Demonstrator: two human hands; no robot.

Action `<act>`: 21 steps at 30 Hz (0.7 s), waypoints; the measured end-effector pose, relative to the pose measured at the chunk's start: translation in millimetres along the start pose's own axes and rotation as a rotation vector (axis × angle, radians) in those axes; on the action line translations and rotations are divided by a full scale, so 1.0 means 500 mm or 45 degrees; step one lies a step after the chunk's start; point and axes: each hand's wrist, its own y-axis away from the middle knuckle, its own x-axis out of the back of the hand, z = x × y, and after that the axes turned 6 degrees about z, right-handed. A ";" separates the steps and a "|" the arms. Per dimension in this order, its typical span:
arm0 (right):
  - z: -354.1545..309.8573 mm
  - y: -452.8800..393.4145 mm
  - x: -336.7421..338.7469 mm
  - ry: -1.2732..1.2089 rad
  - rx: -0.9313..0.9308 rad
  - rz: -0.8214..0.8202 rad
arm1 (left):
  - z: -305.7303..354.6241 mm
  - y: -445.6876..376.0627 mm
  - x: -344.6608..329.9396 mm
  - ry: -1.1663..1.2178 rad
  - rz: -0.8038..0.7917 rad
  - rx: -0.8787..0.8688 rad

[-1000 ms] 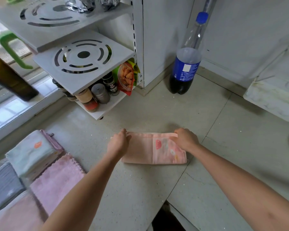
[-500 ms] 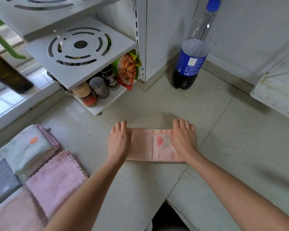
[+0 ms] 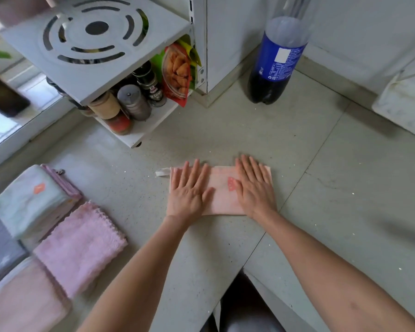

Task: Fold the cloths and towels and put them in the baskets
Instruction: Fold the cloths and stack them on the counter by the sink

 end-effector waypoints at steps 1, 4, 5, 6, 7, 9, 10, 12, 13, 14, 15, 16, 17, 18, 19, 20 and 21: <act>0.013 0.002 0.000 0.002 -0.048 -0.006 | -0.007 0.000 0.003 -0.009 -0.023 0.085; 0.042 0.020 0.007 0.027 -0.241 0.040 | -0.032 0.015 0.024 0.020 -0.099 0.314; 0.042 0.025 0.014 0.022 -0.293 0.081 | -0.036 0.023 0.037 0.099 -0.068 0.395; 0.034 0.031 0.022 -0.001 -0.308 0.122 | -0.037 0.030 0.049 0.212 0.005 0.480; 0.018 0.038 0.030 -0.043 -0.270 0.157 | -0.033 0.035 0.062 0.340 0.113 0.555; -0.024 0.050 0.034 -0.122 -0.099 0.206 | -0.024 0.035 0.074 0.632 0.282 0.693; -0.044 0.056 0.031 -0.164 -0.038 0.200 | -0.020 0.032 0.077 0.768 0.286 0.776; -0.074 0.062 0.021 -0.186 -0.007 0.144 | -0.017 0.021 0.081 0.898 0.211 0.920; -0.083 0.064 0.013 -0.160 -0.020 0.114 | -0.019 0.017 0.082 0.925 0.158 0.963; -0.087 0.066 0.005 -0.126 -0.030 0.081 | -0.021 0.014 0.082 0.964 0.104 0.992; -0.088 0.067 0.001 -0.101 -0.035 0.051 | -0.022 0.014 0.086 1.023 0.059 1.018; -0.087 0.067 -0.003 -0.080 -0.035 0.038 | -0.024 0.017 0.092 1.102 0.016 1.051; -0.086 0.068 -0.007 -0.061 -0.031 0.032 | -0.027 0.019 0.096 1.206 -0.033 1.080; -0.085 0.069 -0.010 -0.040 -0.029 0.023 | -0.032 0.023 0.097 1.328 -0.093 1.114; -0.086 0.070 -0.012 -0.022 -0.032 0.000 | -0.034 0.029 0.098 1.466 -0.115 1.140; -0.088 0.069 -0.011 -0.013 -0.043 -0.021 | -0.034 0.034 0.102 1.592 -0.109 1.158; -0.091 0.069 -0.008 -0.010 -0.052 -0.040 | -0.032 0.037 0.106 1.700 -0.099 1.158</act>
